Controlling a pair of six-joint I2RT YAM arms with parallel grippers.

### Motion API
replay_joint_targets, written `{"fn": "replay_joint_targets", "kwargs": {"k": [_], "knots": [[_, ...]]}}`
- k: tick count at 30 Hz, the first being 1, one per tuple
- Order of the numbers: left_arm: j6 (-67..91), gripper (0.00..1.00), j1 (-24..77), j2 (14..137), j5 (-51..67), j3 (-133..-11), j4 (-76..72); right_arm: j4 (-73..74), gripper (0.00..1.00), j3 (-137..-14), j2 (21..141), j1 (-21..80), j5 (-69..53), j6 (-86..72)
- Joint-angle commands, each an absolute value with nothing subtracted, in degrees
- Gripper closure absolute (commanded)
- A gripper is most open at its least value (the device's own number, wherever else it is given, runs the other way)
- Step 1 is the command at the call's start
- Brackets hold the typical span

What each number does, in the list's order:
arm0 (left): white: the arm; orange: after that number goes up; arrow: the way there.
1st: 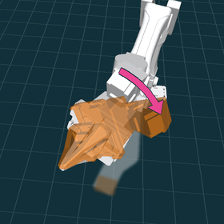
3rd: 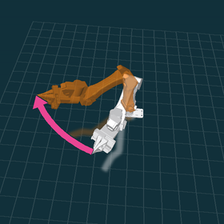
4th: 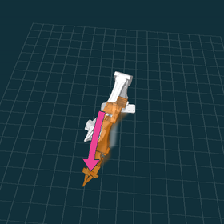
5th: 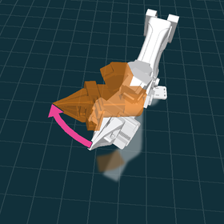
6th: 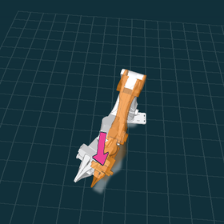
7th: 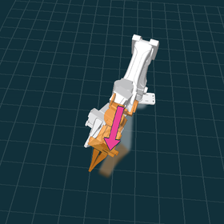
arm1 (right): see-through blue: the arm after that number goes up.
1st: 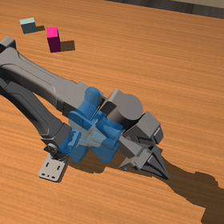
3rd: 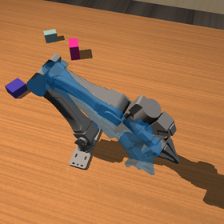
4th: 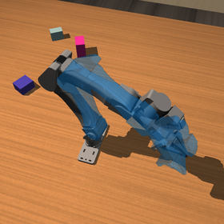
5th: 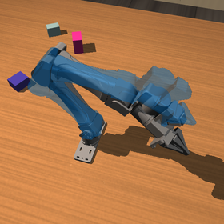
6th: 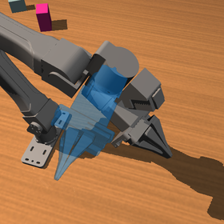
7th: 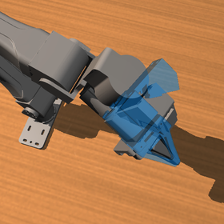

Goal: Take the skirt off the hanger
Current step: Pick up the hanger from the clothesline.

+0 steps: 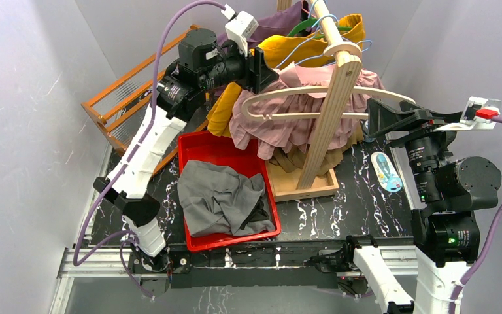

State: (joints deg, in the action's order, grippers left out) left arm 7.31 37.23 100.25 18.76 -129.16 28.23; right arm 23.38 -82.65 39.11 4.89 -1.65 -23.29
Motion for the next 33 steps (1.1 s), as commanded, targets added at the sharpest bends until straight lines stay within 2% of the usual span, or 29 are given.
{"fn": "replay_joint_targets", "kwargs": {"k": [1,6,7,9,10,15,17,22,25,26,30,33], "knots": [[3.9,0.46,37.1,100.4,22.4,-129.3,28.0,20.5,0.02,-83.8,39.5,4.9,-1.1,-21.9],[3.2,0.52,37.2,101.4,22.1,-129.3,28.3,20.4,0.02,-83.3,39.2,4.9,-0.9,-21.6],[3.3,0.55,37.2,101.8,22.3,-129.8,28.6,20.5,0.02,-83.1,39.2,4.9,-1.0,-21.7],[4.5,0.69,37.2,102.2,23.2,-130.1,28.4,20.6,0.02,-82.9,39.0,4.9,-1.1,-21.7],[5.0,0.70,37.2,102.4,24.2,-130.1,28.3,20.6,0.02,-82.7,38.9,4.9,-1.0,-21.7],[5.8,0.58,37.2,103.5,25.8,-129.1,28.0,20.5,0.02,-82.3,38.5,4.9,-1.0,-21.8],[6.3,0.57,37.3,103.6,26.8,-128.4,28.0,20.6,0.02,-82.3,38.5,4.9,-0.9,-21.9],[7.1,0.60,39.0,103.5,29.3,-126.1,26.9,20.4,0.02,-81.7,38.1,4.9,-1.0,-22.1],[6.6,0.70,39.8,104.0,31.9,-125.5,26.3,20.0,0.02,-81.2,38.0,4.8,-1.2,-22.4],[6.3,0.70,40.2,104.0,32.7,-125.1,26.3,20.1,0.02,-81.3,38.1,4.8,-1.3,-22.5],[4.9,0.56,41.8,102.3,32.2,-121.8,25.7,20.5,0.02,-81.3,37.9,4.9,-0.8,-22.3],[5.5,0.53,42.2,101.2,31.4,-119.1,24.1,20.4,0.02,-80.9,37.5,4.9,-0.6,-22.3]]}}
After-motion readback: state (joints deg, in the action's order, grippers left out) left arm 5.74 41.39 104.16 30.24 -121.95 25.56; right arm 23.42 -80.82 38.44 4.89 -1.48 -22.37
